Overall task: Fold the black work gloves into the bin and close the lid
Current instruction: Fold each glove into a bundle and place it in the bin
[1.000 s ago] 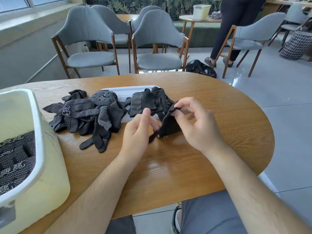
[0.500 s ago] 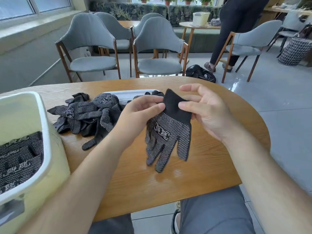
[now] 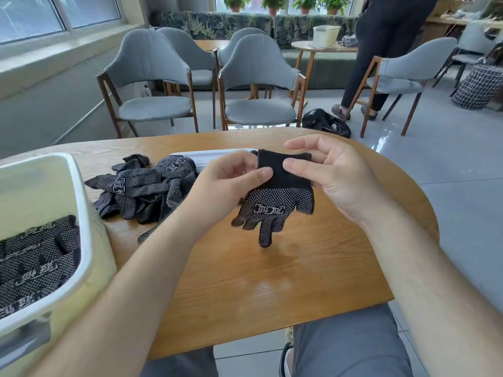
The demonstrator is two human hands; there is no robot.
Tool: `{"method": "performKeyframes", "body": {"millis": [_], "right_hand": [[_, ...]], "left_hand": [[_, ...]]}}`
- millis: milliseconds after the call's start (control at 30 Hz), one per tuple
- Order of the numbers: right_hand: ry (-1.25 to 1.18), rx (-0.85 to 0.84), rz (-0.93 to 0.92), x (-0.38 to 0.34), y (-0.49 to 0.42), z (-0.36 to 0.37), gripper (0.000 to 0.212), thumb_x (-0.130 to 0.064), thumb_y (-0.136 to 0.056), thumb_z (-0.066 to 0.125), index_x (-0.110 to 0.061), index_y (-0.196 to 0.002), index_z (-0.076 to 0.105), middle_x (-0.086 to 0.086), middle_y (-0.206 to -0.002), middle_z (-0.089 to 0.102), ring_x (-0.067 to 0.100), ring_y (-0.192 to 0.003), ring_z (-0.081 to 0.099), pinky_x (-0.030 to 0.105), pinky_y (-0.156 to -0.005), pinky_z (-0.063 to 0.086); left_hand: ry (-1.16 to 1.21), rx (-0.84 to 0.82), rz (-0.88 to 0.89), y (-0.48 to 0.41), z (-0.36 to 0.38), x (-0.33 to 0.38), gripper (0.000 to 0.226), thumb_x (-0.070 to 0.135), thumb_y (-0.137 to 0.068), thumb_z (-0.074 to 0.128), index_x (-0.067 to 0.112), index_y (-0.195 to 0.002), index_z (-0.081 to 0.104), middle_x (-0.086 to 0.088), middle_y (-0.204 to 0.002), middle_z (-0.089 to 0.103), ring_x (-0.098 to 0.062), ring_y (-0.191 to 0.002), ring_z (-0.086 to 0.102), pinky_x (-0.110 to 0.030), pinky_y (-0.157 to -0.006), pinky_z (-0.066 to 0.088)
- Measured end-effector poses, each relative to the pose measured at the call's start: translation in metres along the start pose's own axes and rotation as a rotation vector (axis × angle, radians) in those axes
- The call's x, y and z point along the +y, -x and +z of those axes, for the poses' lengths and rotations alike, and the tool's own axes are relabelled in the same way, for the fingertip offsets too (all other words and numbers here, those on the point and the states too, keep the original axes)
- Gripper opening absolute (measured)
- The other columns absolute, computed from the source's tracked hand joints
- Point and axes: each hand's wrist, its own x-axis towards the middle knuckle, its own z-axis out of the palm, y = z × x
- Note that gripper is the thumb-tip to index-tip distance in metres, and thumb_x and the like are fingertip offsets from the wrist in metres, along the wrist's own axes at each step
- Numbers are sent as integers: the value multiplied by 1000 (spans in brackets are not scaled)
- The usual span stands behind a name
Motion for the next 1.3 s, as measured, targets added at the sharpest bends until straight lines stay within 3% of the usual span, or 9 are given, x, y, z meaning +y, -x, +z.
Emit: {"method": "performKeyframes", "body": {"millis": [167, 267, 333, 467, 600, 733, 867, 1133, 1300], "right_hand": [[-134, -77, 128, 4, 9, 0, 26, 5, -88, 68, 0, -114, 69, 4, -90, 73, 4, -69, 67, 11, -53, 46], [45, -39, 224, 19, 7, 5, 16, -6, -91, 71, -5, -107, 75, -3, -74, 71, 0, -52, 54, 17, -56, 40], [119, 18, 228, 21, 4, 9, 13, -11, -92, 72, -11, -104, 77, -9, -61, 66, 5, -49, 49, 19, -53, 37], [178, 113, 2, 13, 0, 19, 10, -15, -96, 70, -20, -104, 74, -2, -92, 77, 14, -71, 75, 23, -50, 50], [299, 165, -303, 17, 6, 20, 14, -16, -97, 70, -23, -108, 73, -8, -104, 76, 9, -99, 72, 24, -83, 58], [454, 68, -140, 59, 34, 11, 19, -19, -94, 72, -33, -107, 76, -16, -95, 74, 8, -89, 68, 27, -80, 56], [605, -49, -129, 101, 68, 11, 18, -18, -89, 78, -35, -97, 77, -19, -95, 69, 11, -82, 63, 16, -72, 46], [703, -232, -202, 102, 104, 11, 16, -18, -84, 78, -32, -91, 74, -19, -93, 66, 8, -89, 59, 14, -74, 44], [622, -324, -40, 90, 102, 8, 5, -34, -87, 69, -35, -90, 73, -17, -97, 64, 12, -91, 57, 15, -76, 41]], "left_hand": [[150, -63, -44, 10, -9, -13, 15, 21, -79, 77, 16, -81, 63, -26, -94, 52, -38, -86, 42, -49, -75, 30], [63, 21, -70, 12, -10, -23, 21, 13, -85, 76, 20, -75, 60, -18, -84, 54, -29, -75, 47, -35, -66, 37], [-238, 136, -10, 10, -8, -28, 20, 14, -90, 75, 16, -76, 60, -8, -77, 56, -20, -64, 49, -25, -61, 39], [-621, 347, 235, 1, -5, -16, 10, 23, -92, 73, 16, -89, 68, 4, -95, 62, -18, -61, 56, -25, -60, 43], [-597, 372, 446, 3, -2, 0, 5, 17, -94, 71, 21, -96, 68, 17, -112, 65, -14, -76, 68, -21, -68, 51], [-755, 197, 398, 22, -9, -48, 9, 12, -88, 75, 13, -95, 70, 8, -115, 68, 3, -95, 60, -17, -78, 49], [-1002, -146, 384, 57, -16, -99, 15, 33, -91, 68, 20, -98, 69, 9, -121, 65, -11, -102, 56, -34, -92, 47], [-913, -283, 421, 90, -14, -92, 7, 24, -86, 75, 22, -91, 71, 16, -114, 67, -7, -97, 54, -31, -89, 48], [-836, -327, 384, 93, -9, -84, 21, 43, -93, 70, 23, -90, 72, 17, -108, 67, -7, -99, 57, -34, -88, 47]]}}
